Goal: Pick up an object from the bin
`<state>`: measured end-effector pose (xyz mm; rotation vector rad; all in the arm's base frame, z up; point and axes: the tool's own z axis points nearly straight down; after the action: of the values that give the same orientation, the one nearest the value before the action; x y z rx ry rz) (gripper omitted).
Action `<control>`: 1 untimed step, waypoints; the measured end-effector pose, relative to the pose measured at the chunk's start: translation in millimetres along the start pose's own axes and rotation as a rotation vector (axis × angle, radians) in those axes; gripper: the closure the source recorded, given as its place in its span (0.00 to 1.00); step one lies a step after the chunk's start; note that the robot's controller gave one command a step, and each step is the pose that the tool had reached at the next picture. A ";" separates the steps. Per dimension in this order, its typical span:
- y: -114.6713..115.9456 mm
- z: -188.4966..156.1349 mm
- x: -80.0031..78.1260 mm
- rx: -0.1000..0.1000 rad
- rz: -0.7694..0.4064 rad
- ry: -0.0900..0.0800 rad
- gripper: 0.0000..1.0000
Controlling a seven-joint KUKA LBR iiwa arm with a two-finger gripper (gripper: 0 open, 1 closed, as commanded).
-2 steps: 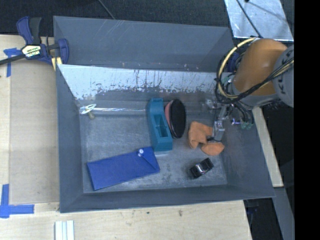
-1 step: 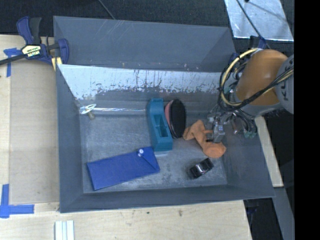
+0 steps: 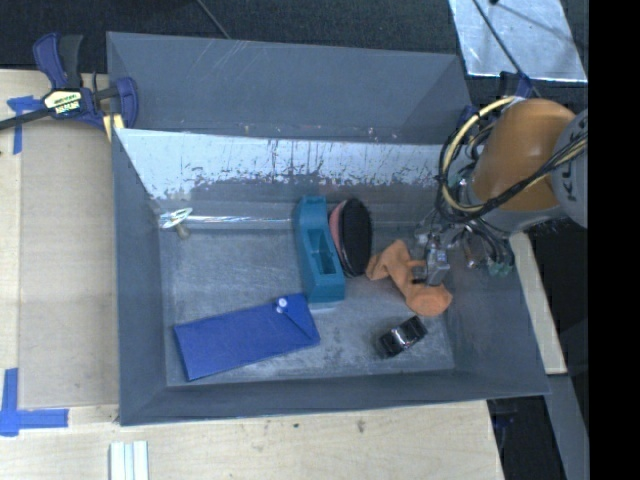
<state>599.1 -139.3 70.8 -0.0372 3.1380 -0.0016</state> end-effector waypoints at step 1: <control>11.1 -13.5 7.2 -0.001 -0.011 0.004 1.00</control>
Offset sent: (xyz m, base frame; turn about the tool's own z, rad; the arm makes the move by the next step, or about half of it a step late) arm -0.0051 0.0308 -0.0008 -0.0203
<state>591.6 -128.3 84.3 -0.0537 3.1416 0.0002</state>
